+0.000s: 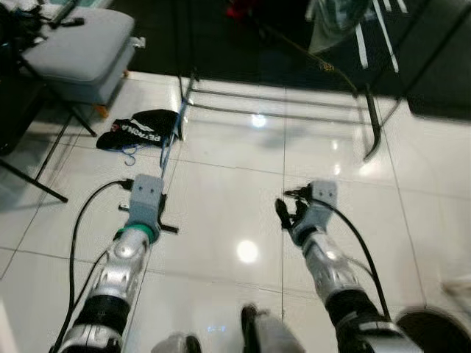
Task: Hang hanger
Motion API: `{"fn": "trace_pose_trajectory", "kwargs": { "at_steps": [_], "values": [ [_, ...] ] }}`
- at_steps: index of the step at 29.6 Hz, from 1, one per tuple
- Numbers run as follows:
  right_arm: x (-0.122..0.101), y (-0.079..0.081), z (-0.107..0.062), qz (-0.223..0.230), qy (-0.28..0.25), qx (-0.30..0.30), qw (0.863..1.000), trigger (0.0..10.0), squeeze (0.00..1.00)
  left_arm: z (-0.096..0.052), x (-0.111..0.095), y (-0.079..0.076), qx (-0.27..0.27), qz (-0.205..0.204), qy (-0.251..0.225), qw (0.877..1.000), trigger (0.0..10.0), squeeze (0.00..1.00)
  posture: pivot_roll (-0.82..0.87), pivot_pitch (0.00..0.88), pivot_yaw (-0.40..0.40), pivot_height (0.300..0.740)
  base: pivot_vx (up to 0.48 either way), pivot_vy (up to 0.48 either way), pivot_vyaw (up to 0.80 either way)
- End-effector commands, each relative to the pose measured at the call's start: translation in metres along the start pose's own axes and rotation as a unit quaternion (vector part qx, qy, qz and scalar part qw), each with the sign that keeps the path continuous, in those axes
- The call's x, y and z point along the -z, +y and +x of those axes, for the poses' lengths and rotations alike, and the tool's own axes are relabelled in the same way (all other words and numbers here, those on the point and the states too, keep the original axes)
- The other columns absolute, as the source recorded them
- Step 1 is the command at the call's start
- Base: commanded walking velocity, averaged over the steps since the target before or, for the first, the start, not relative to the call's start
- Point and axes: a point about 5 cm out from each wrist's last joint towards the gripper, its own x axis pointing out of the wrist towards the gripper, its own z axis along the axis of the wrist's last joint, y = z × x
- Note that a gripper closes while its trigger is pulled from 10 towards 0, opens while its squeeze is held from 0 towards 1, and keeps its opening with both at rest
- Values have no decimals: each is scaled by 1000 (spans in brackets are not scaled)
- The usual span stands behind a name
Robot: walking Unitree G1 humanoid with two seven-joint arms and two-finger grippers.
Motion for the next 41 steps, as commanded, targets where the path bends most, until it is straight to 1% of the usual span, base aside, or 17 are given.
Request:
{"fn": "trace_pose_trajectory", "kwargs": {
  "at_steps": [1, 5, 11, 28, 41],
  "values": [
    [4, -5, -2, 3, 8, 9, 1000, 10000, 0, -2, 4, -3, 3, -10, 1, 1000, 10000, 0, 13, 175, 50, 740, 0, 0, -800],
    [3, -7, -2, 5, 5, 12, 1000, 10000, 0, -2, 3, -3, 4, -12, -1, 1000, 10000, 0, 12, 173, 50, 740, 0, 0, -800],
    [1, -8, -2, 8, 2, 15, 1000, 10000, 0, -2, 4, -6, 13, -15, 4, 1000, 10000, 0, 8, 176, 49, 740, 0, 0, 0],
    [-1, -6, -2, 1, -5, 7, 1000, 10000, 0, -2, -3, -13, 45, -28, -16, 998, 10000, 0, 4, 180, 50, 740, 0, 0, 0],
    [-1, -5, -2, 1, -5, 4, 1000, 10000, 0, -3, -5, -13, 47, -32, -24, 998, 10000, 0, 3, 179, 47, 740, 308, 0, 0]
  ]
}}
